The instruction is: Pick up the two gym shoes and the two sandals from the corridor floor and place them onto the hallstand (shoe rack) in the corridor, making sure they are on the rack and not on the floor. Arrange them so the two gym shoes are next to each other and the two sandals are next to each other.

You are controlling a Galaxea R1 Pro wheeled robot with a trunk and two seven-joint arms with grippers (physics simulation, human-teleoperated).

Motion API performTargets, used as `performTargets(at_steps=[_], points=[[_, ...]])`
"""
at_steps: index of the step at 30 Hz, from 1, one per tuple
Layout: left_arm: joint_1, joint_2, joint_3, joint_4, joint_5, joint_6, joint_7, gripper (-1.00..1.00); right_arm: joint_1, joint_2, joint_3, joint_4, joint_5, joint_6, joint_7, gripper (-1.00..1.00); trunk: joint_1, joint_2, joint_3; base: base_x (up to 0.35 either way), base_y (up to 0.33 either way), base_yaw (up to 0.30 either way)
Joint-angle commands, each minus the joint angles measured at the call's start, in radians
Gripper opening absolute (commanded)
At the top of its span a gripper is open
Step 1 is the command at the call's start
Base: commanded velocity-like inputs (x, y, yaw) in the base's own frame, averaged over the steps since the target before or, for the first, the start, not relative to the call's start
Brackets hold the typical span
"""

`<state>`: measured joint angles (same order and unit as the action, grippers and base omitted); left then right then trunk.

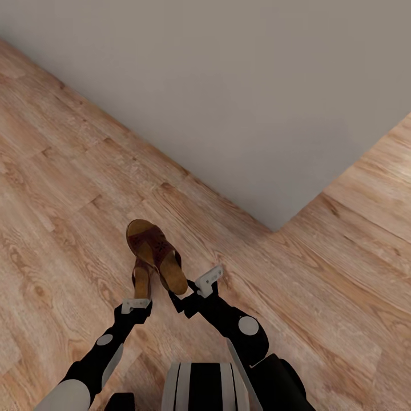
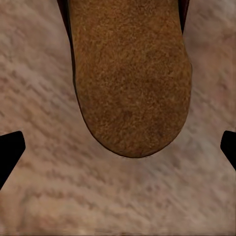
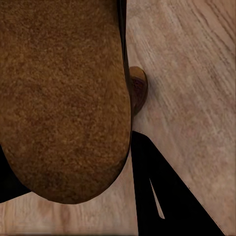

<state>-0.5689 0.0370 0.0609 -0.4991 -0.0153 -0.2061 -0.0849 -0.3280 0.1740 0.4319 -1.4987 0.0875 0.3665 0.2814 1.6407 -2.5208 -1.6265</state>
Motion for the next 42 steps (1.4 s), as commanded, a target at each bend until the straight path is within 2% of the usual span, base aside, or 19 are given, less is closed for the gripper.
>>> performTargets(at_steps=[1, 3, 42], points=[[0.0, -0.001, 0.006, 0.001, -0.002, -0.003, -0.009, 1.0, 0.0, 0.0, -0.001, -0.002, 0.005, 0.006, 0.004, -1.0, 0.0, 0.0, -0.005, 0.0, 0.0, 0.0], [0.0, -0.001, 0.007, 0.001, -0.002, -0.003, -0.009, 1.0, 0.0, 0.0, -0.001, -0.002, 0.005, 0.006, 0.004, -1.0, 0.001, -0.001, -0.012, 0.0, 0.0, 0.0], [0.003, -0.002, 0.007, 0.002, -0.002, -0.003, -0.009, 1.0, 0.0, 0.0, -0.001, 0.0, 0.005, 0.006, 0.004, -1.0, 0.001, -0.001, -0.012, 0.039, 0.0, 0.0]])
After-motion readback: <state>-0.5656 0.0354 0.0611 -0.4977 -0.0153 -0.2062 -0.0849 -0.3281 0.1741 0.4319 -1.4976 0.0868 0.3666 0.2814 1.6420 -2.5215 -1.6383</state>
